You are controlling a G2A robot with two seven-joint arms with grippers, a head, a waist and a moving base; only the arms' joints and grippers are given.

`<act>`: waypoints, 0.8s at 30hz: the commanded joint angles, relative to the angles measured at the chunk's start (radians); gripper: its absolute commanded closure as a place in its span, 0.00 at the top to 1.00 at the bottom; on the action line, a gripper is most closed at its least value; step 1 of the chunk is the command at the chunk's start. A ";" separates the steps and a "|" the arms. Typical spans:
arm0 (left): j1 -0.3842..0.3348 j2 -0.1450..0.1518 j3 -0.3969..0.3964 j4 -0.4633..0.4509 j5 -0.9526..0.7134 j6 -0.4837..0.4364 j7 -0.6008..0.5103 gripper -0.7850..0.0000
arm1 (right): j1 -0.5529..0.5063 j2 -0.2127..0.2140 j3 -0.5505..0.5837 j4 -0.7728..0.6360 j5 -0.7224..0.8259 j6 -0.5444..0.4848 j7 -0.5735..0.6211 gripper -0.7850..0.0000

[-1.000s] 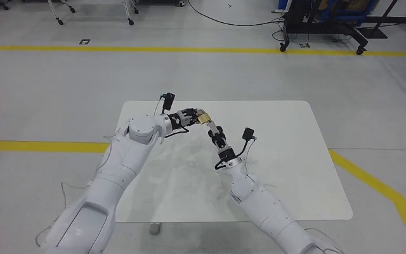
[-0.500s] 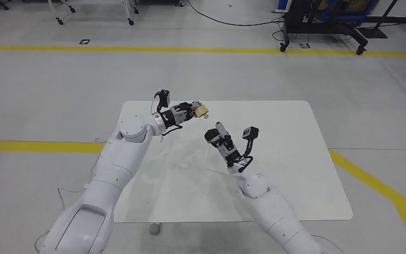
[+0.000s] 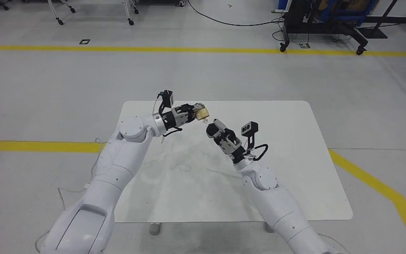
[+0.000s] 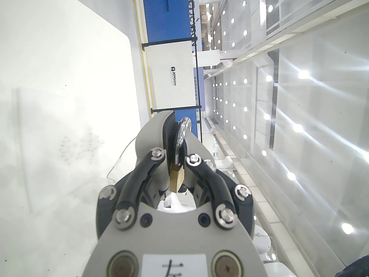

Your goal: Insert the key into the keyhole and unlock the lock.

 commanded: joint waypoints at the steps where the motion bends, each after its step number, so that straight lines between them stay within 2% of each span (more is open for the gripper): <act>1: -0.001 0.000 0.003 -0.004 0.015 -0.007 0.001 0.00 | 0.006 -0.003 -0.008 0.003 -0.002 0.005 0.003 0.30; 6: 0.000 0.000 0.011 -0.014 0.042 -0.011 0.009 0.00 | 0.019 -0.009 -0.017 0.013 0.003 0.017 -0.003 0.28; 9: 0.001 0.000 0.011 -0.017 0.047 -0.011 0.010 0.00 | 0.025 -0.013 -0.020 0.022 0.003 0.025 -0.011 0.19; 10: 0.001 0.000 0.011 -0.017 0.048 -0.011 0.011 0.00 | 0.026 -0.014 -0.022 0.025 0.003 0.027 -0.014 0.11; 13: 0.002 0.001 0.009 -0.018 0.051 -0.010 0.011 0.00 | 0.029 -0.017 -0.025 0.033 0.003 0.031 -0.018 0.00; 24: 0.004 0.002 0.014 -0.032 0.085 -0.018 0.011 0.00 | 0.036 -0.028 -0.021 0.057 0.078 0.065 0.005 0.00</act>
